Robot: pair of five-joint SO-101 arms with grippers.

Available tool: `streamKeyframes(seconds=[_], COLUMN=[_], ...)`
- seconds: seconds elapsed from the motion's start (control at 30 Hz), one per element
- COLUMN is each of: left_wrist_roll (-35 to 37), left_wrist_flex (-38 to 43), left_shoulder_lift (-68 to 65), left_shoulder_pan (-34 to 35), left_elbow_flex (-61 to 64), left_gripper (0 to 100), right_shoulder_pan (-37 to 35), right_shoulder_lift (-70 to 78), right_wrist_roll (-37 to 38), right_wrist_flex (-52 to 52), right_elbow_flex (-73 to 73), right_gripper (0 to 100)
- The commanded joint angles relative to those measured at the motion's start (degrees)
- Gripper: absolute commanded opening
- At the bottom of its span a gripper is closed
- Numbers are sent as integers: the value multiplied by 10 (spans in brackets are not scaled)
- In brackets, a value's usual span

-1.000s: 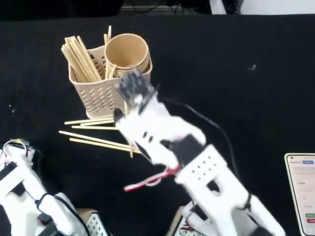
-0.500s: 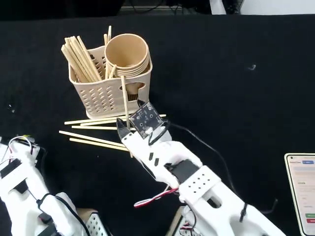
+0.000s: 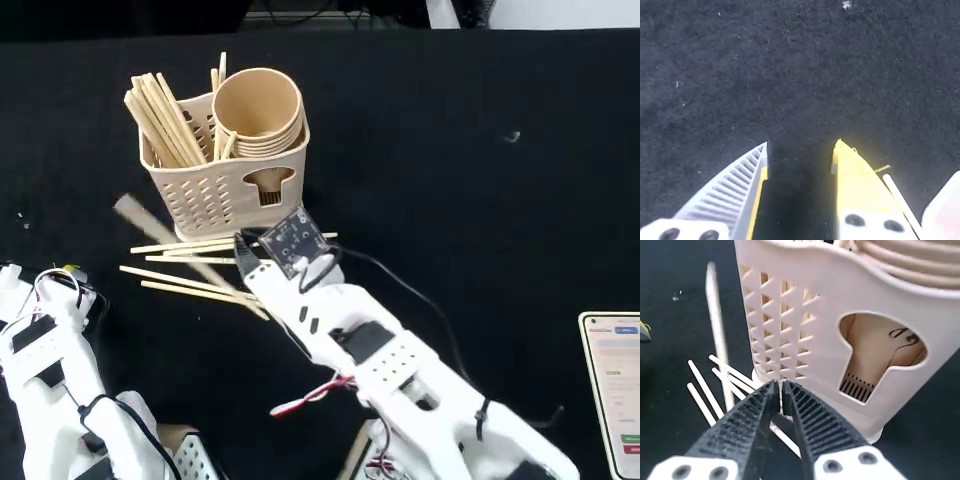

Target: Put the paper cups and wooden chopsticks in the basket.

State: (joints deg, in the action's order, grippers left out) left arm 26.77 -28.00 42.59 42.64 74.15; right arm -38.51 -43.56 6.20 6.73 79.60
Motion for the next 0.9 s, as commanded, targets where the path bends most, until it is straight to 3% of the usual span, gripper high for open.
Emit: streamKeyframes(seconds=[0.0, 0.17, 0.3, 0.4, 0.77, 0.87], left_wrist_roll=[0, 0, 0, 0, 0, 0], left_wrist_flex=[10, 10, 10, 10, 10, 7], left_shoulder_lift=[2, 2, 3, 2, 5, 5], left_shoulder_pan=[-7, -5, -4, -3, -1, -1], left_elbow_flex=[-6, -6, -6, -6, -7, -7], left_gripper=[213, 213, 213, 213, 213, 213], right_shoulder_pan=[2, -31, -112, -137, -135, -109], right_shoulder_lift=[-95, -212, -204, -138, 273, 342], right_wrist_roll=[-4, 0, 1, 1, 3, 39], right_wrist_flex=[-39, -181, -243, -243, -247, -248], right_elbow_flex=[3, 4, 4, -17, -246, -290], right_gripper=[10, 21, 181, 248, 198, 198])
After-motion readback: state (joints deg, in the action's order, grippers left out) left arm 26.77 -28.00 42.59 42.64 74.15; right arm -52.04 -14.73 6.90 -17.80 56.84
